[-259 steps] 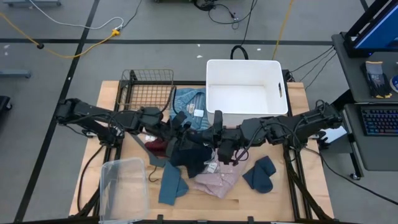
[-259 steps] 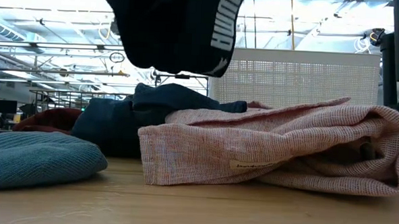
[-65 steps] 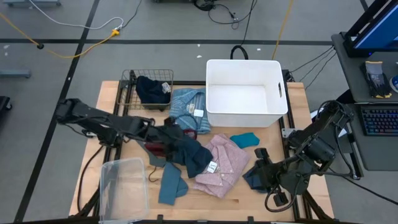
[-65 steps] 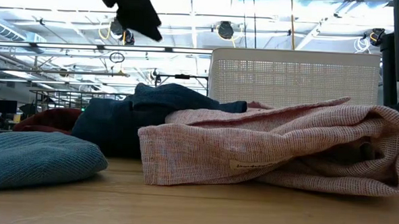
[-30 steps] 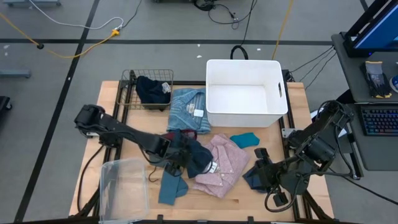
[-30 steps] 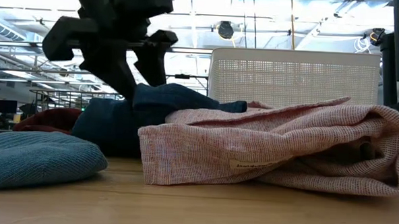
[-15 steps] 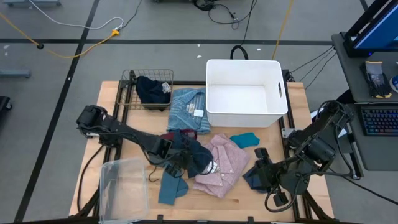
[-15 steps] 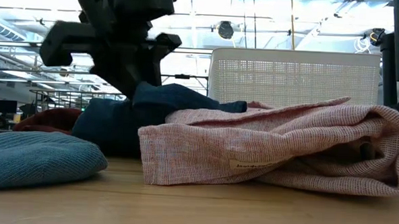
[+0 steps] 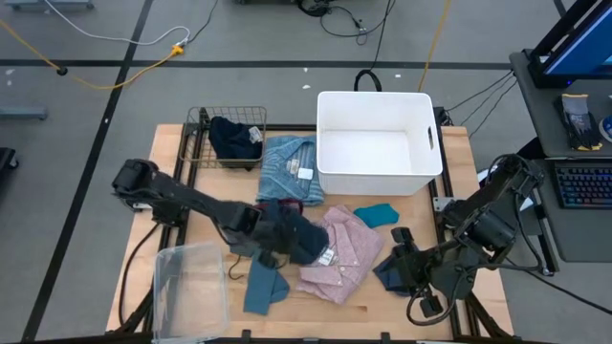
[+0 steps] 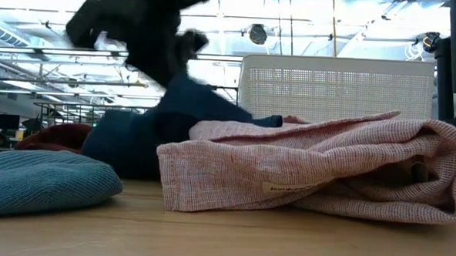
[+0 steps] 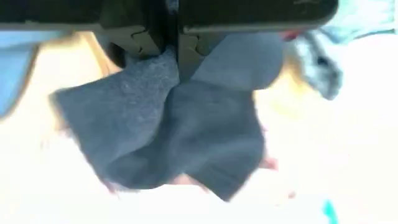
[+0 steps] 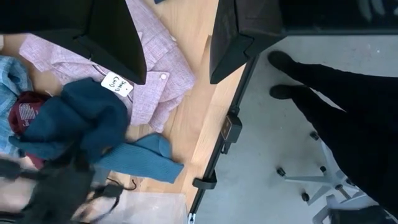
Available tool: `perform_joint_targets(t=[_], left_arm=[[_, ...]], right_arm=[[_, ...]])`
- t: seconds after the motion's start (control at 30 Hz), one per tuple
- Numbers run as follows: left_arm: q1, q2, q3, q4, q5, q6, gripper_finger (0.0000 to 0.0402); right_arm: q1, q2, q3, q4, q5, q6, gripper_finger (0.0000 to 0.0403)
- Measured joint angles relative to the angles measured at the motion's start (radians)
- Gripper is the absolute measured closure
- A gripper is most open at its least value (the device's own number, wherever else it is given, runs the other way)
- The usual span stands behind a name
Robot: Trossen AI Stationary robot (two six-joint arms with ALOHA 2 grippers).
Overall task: Pick & Place Cloths
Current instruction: Put the gray shorts into the gold wire basket
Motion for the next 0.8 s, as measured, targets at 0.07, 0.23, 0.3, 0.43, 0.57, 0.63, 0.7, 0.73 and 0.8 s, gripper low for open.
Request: perform_joint_targets(t=[0.07,0.23,0.3,0.43,0.57,0.63,0.7,0.73,0.8], left_arm=[[0.013,-0.036,0.044,-0.001,0.003,-0.035,0.0396],[0.042,-0.138,0.162,0.022,0.03,-0.102,0.0397],[0.053,-0.168,0.212,0.003,0.03,-0.142,0.0399],[0.073,-0.222,0.32,0.002,0.03,-0.229,0.0399],[0.079,-0.252,0.422,0.022,0.04,-0.278,0.04],[0.079,-0.251,0.475,0.071,0.056,-0.283,0.04],[0.076,-0.254,0.517,0.081,0.061,-0.282,0.04],[0.072,-0.254,0.538,0.11,0.067,-0.281,0.04],[0.073,-0.256,0.569,0.157,0.082,-0.268,0.04]], right_arm=[[0.0,0.0,0.0,0.009,0.0,-0.001,0.0234],[-0.003,0.0,0.0,0.048,0.016,-0.015,0.0234],[-0.004,0.0,0.0,0.083,0.045,-0.018,0.0234],[-0.014,0.0,0.0,0.142,0.086,-0.093,0.0234],[-0.022,0.0,0.0,0.187,0.147,-0.235,0.0234],[-0.025,0.0,0.0,0.199,0.196,-0.263,0.0234],[-0.032,0.0,0.0,0.227,0.251,-0.268,0.0234],[-0.034,0.0,0.0,0.23,0.278,-0.268,0.0234],[-0.043,0.0,0.0,0.237,0.297,-0.269,0.0234]])
